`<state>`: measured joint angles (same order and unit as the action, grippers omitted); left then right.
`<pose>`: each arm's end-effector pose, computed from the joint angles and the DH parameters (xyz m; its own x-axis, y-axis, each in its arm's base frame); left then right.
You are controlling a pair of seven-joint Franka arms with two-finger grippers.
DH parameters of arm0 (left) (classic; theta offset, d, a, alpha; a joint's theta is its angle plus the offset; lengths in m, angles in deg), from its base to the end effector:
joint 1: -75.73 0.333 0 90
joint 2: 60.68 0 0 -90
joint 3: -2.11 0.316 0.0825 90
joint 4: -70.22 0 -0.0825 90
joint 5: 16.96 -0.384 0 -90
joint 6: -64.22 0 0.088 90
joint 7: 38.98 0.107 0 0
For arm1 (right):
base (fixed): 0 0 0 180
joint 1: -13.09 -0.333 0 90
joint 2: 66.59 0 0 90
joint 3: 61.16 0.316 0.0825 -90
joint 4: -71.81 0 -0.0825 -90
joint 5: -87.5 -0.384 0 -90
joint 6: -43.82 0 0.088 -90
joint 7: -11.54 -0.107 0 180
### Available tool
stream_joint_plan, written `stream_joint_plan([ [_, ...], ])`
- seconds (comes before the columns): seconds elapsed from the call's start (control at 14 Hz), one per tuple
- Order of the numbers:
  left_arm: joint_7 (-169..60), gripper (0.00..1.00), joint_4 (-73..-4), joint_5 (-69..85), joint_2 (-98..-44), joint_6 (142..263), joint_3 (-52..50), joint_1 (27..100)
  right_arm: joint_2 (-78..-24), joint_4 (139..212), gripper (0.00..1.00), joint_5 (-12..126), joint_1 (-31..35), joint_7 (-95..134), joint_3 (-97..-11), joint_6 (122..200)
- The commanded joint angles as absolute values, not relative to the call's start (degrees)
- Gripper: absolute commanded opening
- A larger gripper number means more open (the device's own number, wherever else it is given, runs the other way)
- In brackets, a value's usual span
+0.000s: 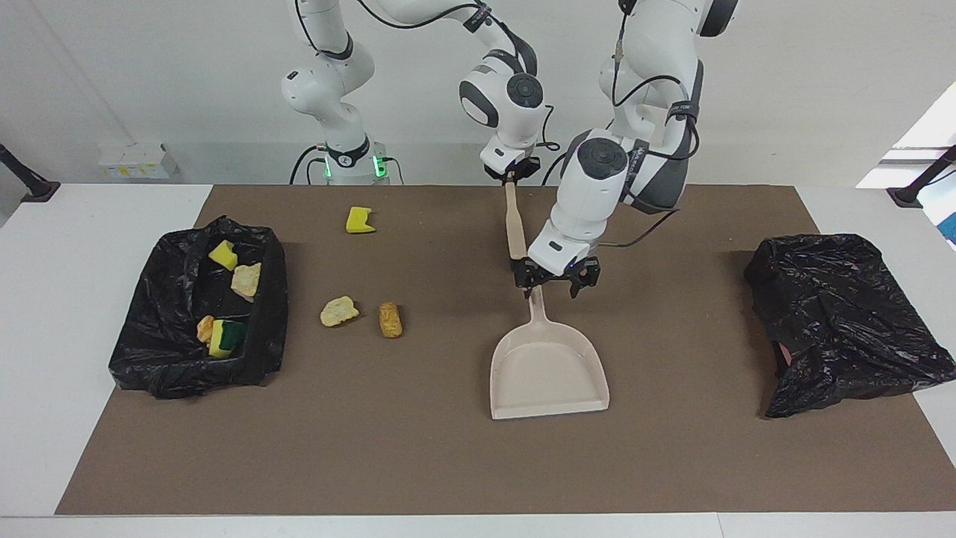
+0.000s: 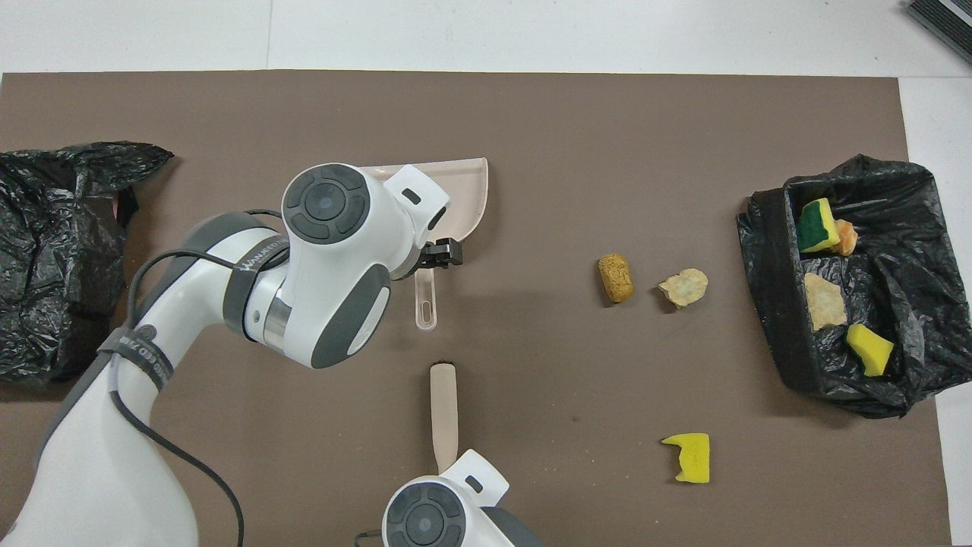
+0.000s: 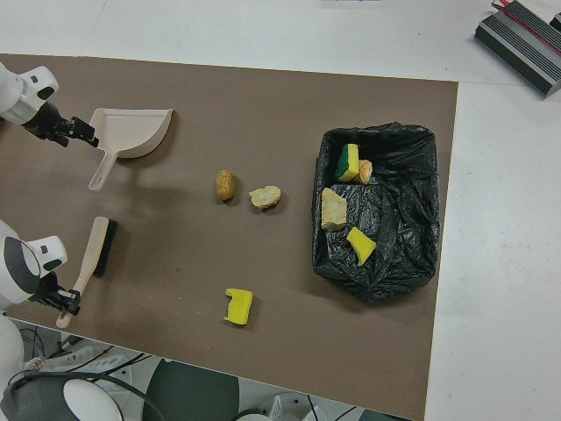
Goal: Sweep and dump trash in bin
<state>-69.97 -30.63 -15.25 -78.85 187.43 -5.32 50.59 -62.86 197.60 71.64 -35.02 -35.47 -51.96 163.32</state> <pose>0.5491 -0.3444 0.3947 0.9996 -0.0028 0.0298 -0.0056 -0.9954 0.0954 0.2701 0.4455 0.3436 0.9566 0.0231 -0.2905 0.0204 -0.9997 -0.0124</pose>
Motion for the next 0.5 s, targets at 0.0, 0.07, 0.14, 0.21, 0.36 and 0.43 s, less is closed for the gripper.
stream_joint_plan([
  [0.0, -72.37, 1.00, -35.50, -16.52, -78.62, 191.92, -4.48, 48.49, -68.94, 199.25, 0.00, 70.71, -32.53, -36.79, -52.02, 161.79],
  [0.07, -72.90, 1.00, -35.69, -16.52, -78.79, 191.92, -4.48, 47.87, -70.97, 199.42, 0.00, 71.24, -31.48, -36.97, -52.20, 158.81],
  [0.14, -73.08, 1.00, -35.78, -16.43, -78.88, 191.92, -4.48, 47.78, -72.81, 199.42, 0.00, 71.50, -29.55, -36.89, -52.20, 155.30],
  [0.21, -73.69, 0.77, -36.30, -16.43, -78.79, 192.01, -4.57, 47.69, -74.22, 199.42, 0.00, 71.94, -26.57, -36.62, -52.20, 151.18],
  [0.36, -75.36, 0.24, -36.75, -16.25, -78.53, 191.14, -4.57, 47.60, -77.04, 199.68, 0.00, 75.70, -22.44, -35.84, -52.11, 145.02],
  [0.43, -75.28, 0.00, -36.75, -16.34, -78.53, 190.79, -4.57, 47.69, -78.01, 199.77, 0.00, 78.33, -20.33, -35.39, -52.03, 142.90],
])
